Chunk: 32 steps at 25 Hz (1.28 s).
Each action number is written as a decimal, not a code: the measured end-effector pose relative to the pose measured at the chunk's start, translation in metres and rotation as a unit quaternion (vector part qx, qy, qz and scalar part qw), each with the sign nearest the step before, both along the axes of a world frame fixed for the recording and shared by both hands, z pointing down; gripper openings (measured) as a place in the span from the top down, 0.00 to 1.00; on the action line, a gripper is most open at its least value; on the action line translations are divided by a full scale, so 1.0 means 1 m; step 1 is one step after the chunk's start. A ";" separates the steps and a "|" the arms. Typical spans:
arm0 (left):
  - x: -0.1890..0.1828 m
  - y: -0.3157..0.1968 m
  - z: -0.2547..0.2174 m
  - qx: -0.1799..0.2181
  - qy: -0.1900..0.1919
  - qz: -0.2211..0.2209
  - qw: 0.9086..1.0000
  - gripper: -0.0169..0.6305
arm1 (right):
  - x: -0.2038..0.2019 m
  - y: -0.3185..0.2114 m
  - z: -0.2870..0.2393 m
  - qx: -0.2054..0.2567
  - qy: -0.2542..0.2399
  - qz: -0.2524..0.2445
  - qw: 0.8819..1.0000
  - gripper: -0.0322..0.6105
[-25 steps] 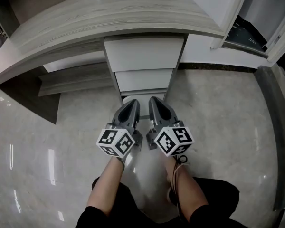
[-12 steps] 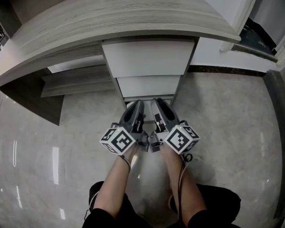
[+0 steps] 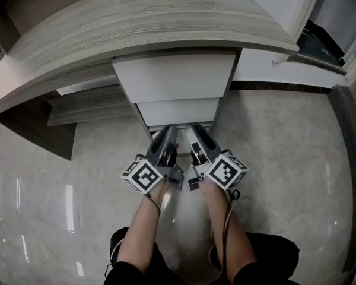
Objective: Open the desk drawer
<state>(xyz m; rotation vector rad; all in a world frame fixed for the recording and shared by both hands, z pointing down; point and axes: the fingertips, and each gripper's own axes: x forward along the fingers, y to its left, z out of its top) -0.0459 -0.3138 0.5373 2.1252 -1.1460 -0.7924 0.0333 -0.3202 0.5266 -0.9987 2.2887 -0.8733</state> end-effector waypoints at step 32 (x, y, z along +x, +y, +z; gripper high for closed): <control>-0.016 -0.011 -0.002 0.017 0.044 -0.011 0.999 0.79 | -0.002 -0.017 0.007 -0.018 -0.031 -0.018 0.999 0.78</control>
